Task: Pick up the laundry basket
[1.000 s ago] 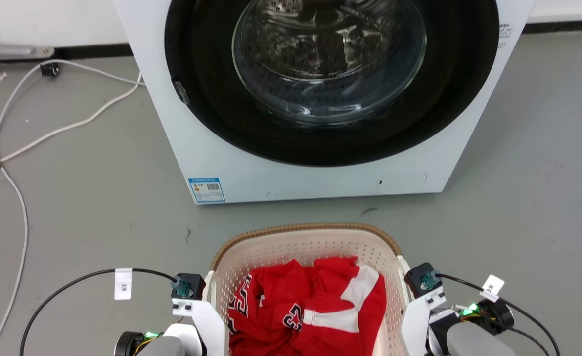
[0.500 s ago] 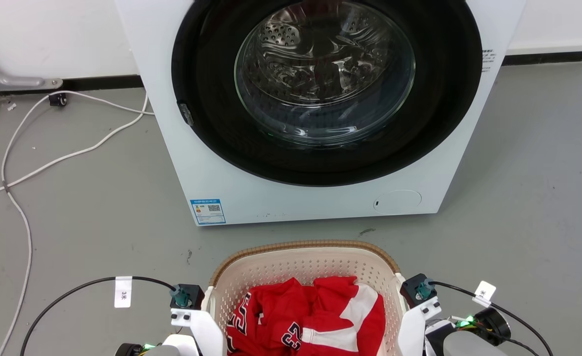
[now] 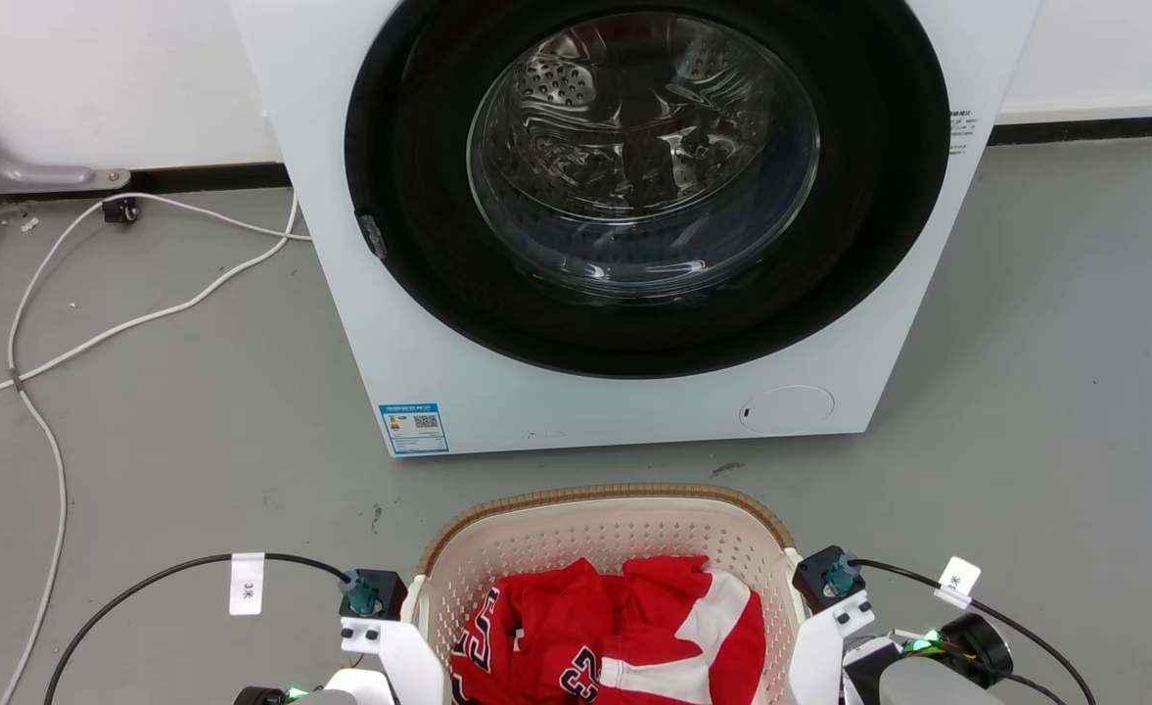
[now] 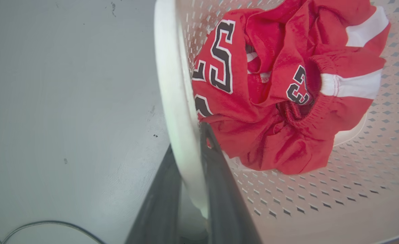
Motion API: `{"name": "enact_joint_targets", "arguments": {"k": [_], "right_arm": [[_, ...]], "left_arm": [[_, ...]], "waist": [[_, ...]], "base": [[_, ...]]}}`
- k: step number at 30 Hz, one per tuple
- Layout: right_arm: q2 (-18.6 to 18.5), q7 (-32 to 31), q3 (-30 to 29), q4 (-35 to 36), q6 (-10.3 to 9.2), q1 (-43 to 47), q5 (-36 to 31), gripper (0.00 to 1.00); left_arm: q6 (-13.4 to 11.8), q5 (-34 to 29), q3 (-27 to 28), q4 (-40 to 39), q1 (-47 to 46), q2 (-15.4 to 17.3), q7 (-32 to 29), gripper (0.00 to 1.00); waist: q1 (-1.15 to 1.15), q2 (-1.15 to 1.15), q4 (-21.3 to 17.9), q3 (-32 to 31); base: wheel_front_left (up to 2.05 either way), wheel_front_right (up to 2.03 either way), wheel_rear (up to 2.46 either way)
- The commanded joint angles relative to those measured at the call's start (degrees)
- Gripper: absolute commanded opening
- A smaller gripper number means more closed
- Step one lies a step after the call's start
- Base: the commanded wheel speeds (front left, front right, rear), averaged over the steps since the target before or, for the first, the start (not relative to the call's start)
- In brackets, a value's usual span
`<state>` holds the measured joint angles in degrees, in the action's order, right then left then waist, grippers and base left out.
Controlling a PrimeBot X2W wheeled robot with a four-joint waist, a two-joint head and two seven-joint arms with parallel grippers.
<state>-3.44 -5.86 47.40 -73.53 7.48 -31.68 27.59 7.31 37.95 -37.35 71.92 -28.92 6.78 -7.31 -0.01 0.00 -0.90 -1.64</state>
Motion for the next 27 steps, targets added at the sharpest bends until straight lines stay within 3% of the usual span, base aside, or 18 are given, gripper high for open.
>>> {"name": "enact_joint_targets", "arguments": {"k": [1,27], "right_arm": [[0.0,0.0,0.8,0.1,0.02,-0.8,0.3,0.0],[-0.5,0.1,5.4,-0.1,0.02,-1.5,5.1,0.0]], "left_arm": [[0.2,0.4,-0.5,-0.2,-0.6,-0.1,0.6,0.0],[0.2,4.2,-4.0,0.6,-1.6,0.4,1.8,0.0]], "waist": [[0.01,0.0,0.0,0.0],[0.01,0.0,-0.2,0.4]], "base": [[0.0,0.0,0.0],[0.0,0.0,0.0]]}}
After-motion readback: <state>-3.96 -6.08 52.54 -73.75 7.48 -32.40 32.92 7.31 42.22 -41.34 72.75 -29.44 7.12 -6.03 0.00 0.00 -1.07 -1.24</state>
